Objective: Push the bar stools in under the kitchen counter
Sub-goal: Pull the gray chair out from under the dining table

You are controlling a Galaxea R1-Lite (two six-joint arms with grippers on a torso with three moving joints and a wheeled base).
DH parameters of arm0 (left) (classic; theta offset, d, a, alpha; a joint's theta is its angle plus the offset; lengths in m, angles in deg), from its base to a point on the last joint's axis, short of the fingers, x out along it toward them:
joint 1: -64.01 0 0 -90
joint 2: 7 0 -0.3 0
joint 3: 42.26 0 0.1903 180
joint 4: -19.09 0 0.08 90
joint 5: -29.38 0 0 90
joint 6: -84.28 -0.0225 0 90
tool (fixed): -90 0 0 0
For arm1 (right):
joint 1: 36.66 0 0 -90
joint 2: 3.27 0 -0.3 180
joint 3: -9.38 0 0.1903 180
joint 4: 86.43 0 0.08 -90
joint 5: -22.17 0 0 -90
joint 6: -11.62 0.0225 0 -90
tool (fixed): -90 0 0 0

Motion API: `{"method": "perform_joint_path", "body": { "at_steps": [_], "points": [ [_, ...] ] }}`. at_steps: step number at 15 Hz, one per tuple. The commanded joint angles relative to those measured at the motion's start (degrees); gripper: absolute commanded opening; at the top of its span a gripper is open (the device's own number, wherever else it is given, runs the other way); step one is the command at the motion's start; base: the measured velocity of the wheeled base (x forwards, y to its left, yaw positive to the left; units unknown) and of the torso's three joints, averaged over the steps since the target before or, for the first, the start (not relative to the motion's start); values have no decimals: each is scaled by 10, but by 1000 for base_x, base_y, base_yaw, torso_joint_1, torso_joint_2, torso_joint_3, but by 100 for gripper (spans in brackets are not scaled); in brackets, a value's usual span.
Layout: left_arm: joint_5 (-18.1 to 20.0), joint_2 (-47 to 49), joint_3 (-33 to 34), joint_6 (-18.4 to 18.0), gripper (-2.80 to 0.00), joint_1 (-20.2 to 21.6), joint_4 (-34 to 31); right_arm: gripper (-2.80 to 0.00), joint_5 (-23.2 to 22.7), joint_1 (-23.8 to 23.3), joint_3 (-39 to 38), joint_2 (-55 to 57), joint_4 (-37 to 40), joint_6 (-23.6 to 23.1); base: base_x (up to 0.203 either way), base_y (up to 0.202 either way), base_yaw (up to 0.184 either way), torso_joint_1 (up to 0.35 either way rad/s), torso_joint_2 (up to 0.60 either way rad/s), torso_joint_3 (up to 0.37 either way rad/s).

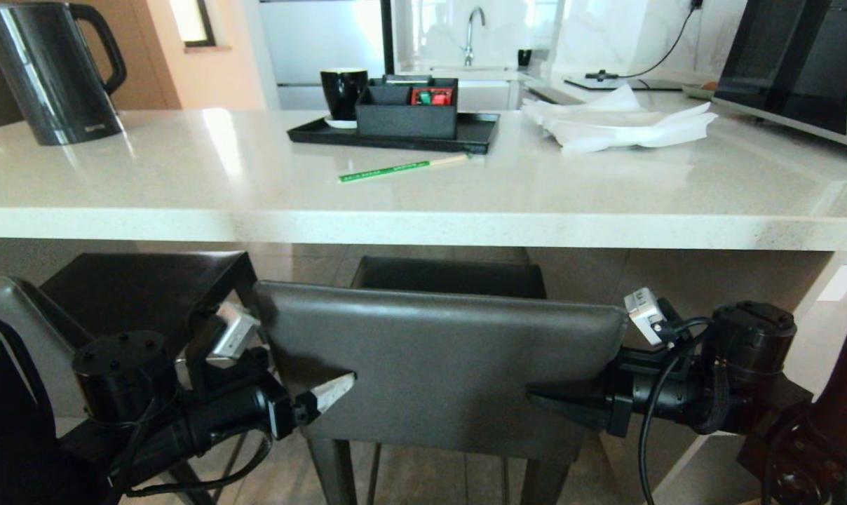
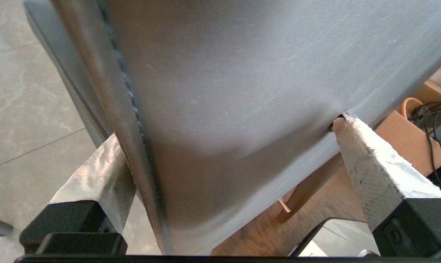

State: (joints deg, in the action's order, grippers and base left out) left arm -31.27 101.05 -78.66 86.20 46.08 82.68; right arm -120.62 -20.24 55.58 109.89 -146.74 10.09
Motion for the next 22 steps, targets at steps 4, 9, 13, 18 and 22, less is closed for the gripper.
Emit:
{"method": "perform_joint_path", "body": {
  "at_steps": [4,9,13,18,22],
  "points": [
    [5,-6,1,0,0,-5,7,0,-1,2,0,19,-19,-1,0,0,0,0,0,0],
    [5,-13,20,2,0,-7,7,0,-1,-2,-9,18,-28,-3,0,0,0,0,0,0],
    [-30,-8,28,1,0,-8,7,0,0,-2,-16,16,-29,-3,0,0,0,0,0,0],
    [-33,-7,29,1,0,-13,7,0,1,-2,-24,14,-38,-3,-123,0,1,3,1,0],
    [-33,-8,27,1,0,-13,7,0,1,-2,-27,10,-39,-3,-192,0,-2,2,4,4]
  ]
}}
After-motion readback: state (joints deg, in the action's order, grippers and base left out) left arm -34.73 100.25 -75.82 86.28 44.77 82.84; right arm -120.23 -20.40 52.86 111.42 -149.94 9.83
